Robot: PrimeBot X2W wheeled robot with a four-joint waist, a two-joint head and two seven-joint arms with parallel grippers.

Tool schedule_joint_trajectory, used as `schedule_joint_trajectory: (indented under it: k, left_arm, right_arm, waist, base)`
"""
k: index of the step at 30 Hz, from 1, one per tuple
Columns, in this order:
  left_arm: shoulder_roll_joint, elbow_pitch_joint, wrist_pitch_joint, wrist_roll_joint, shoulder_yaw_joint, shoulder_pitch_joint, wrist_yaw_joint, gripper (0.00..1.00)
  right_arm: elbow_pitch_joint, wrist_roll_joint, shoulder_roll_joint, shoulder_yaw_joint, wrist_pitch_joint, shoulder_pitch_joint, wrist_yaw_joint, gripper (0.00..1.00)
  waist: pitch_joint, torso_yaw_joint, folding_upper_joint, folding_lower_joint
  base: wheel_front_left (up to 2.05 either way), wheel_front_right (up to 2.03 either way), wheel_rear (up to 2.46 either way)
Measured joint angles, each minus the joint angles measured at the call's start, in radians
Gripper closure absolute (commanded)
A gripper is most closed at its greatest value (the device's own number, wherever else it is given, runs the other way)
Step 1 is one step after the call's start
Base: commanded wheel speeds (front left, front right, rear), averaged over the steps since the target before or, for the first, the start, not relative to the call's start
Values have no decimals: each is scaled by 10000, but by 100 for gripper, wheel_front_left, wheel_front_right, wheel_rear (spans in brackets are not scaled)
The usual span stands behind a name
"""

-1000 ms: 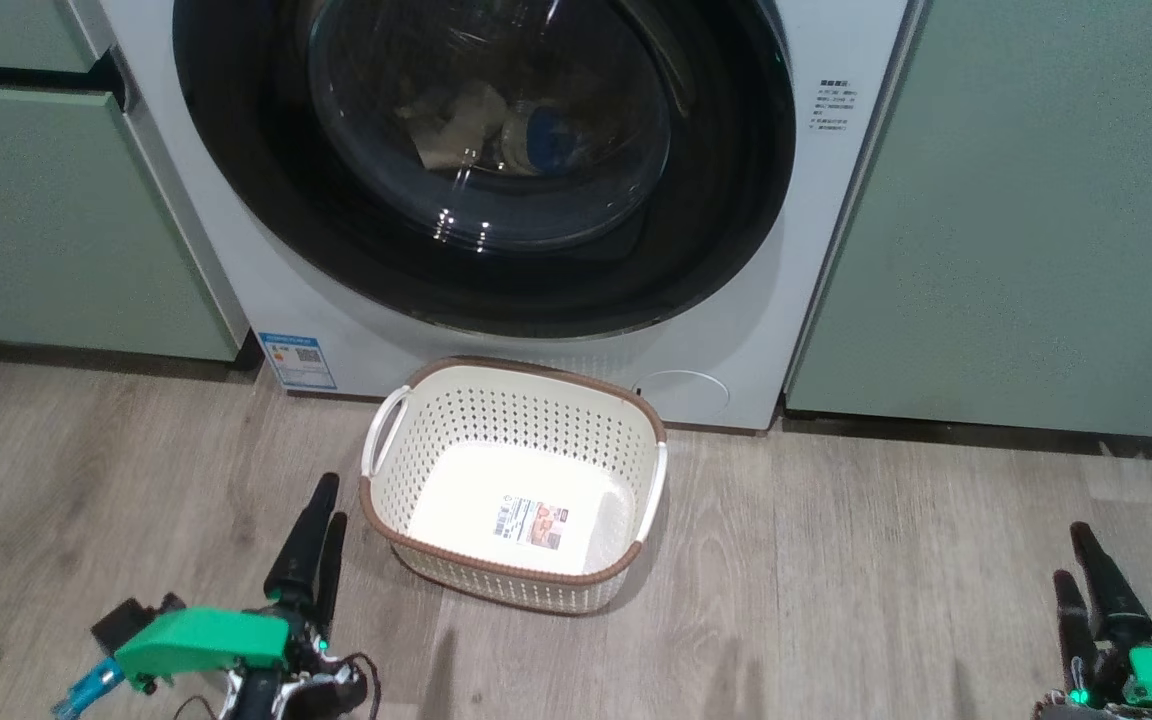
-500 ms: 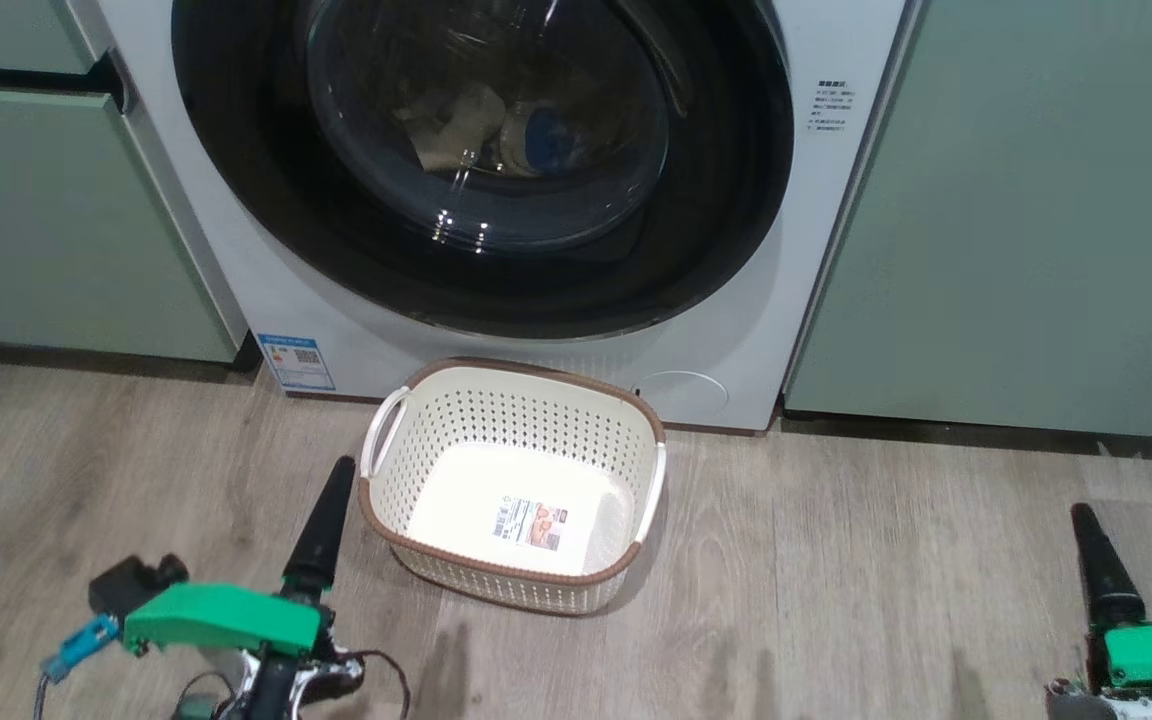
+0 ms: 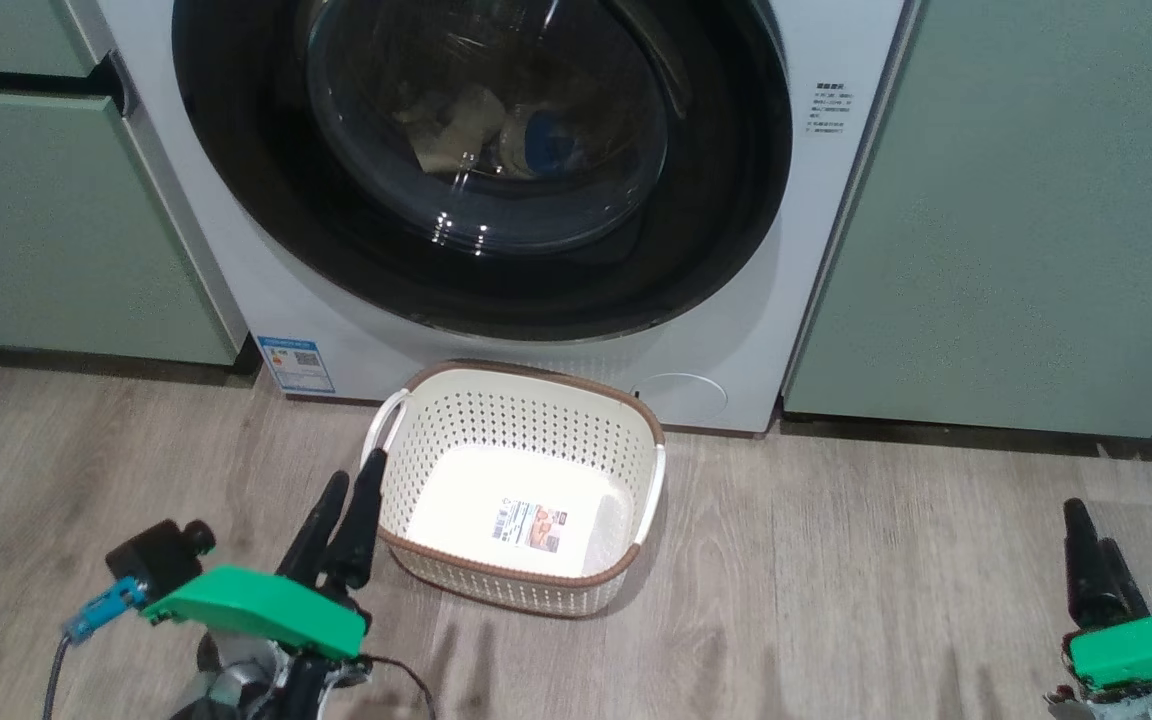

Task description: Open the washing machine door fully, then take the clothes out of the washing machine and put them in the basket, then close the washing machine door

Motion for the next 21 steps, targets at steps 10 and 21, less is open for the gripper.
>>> schedule_joint_trajectory:
  k: [10, 21]
  left_arm:
    - [173, -211, -270, 1921, -203, -2, 167, 0]
    - [219, -245, -598, 3373, -380, -25, 255, 0]
  right_arm:
    - [-134, -2295, -13, 63, -268, -5, 0, 0]
    - [-173, -4015, -13, 242, -610, -20, 0, 0]
  waist:
    - [-2, -7, 0, 0]
    - [-22, -30, 0, 0]
  base:
    - [0, 0, 0]
    - [0, 0, 0]
